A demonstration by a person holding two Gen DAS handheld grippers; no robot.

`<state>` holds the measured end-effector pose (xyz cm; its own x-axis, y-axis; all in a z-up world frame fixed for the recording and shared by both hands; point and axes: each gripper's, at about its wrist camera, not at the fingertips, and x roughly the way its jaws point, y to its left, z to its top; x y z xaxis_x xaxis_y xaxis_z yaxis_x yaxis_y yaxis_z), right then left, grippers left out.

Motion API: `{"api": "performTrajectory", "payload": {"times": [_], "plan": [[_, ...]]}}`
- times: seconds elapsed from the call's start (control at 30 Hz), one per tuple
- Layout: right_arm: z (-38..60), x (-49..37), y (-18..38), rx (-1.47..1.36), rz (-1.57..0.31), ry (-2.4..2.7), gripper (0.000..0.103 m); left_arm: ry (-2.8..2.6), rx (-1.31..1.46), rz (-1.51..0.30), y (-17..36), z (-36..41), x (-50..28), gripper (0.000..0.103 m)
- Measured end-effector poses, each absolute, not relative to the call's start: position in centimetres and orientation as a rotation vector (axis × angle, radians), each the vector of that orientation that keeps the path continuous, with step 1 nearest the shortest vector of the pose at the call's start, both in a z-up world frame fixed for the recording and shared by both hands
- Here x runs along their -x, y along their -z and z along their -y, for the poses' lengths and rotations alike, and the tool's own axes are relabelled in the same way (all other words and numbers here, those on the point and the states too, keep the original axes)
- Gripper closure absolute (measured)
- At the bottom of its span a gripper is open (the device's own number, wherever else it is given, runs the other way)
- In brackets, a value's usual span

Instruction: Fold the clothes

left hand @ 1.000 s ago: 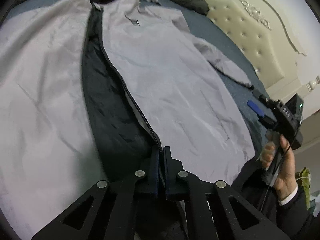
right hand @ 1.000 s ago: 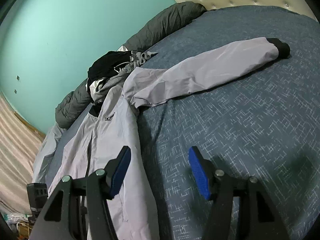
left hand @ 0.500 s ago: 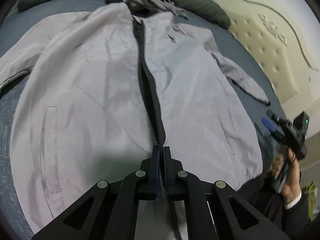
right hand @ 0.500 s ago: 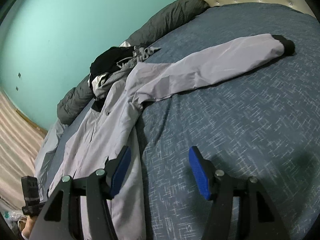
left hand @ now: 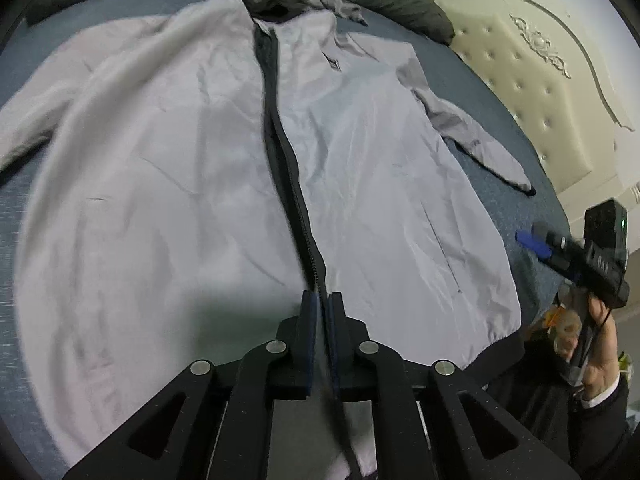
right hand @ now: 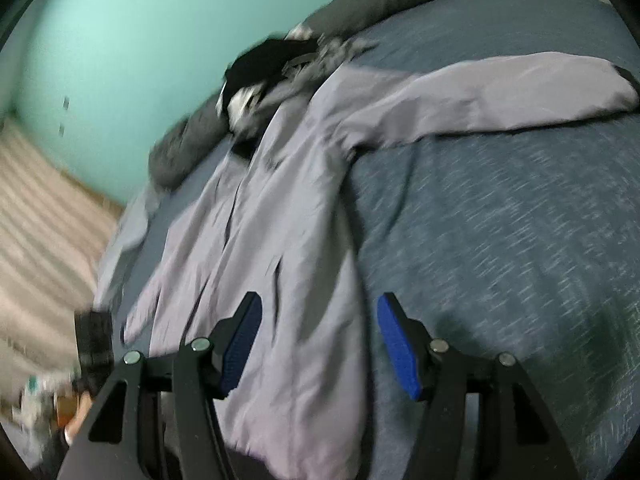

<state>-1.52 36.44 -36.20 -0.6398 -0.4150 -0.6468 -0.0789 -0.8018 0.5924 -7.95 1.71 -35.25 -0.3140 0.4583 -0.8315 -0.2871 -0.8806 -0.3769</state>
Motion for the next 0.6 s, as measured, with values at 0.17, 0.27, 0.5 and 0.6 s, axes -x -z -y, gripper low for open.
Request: {"api": "performTrajectory", "payload": {"times": [0.17, 0.27, 0.5, 0.6], "plan": [[-33.9, 1.2, 36.6, -1.380, 0.795, 2.387, 0.042, -2.280, 1.491, 0.207, 33.6, 1.6, 7.2, 0.065], [-33.2, 1.3, 37.2, -1.483, 0.757, 2.343, 0.042, -2.330, 1.520, 0.196, 33.0, 4.5, 6.6, 0.065], [-32.5, 1.3, 39.4, -1.678, 0.654, 2.280, 0.080, -2.411, 1.578, 0.217, 32.8, 10.6, 4.9, 0.064], [-32.4, 0.9, 39.1, -1.683, 0.608, 2.286, 0.095, -2.430, 1.589, 0.219, 33.0, 11.8, 4.3, 0.064]]}}
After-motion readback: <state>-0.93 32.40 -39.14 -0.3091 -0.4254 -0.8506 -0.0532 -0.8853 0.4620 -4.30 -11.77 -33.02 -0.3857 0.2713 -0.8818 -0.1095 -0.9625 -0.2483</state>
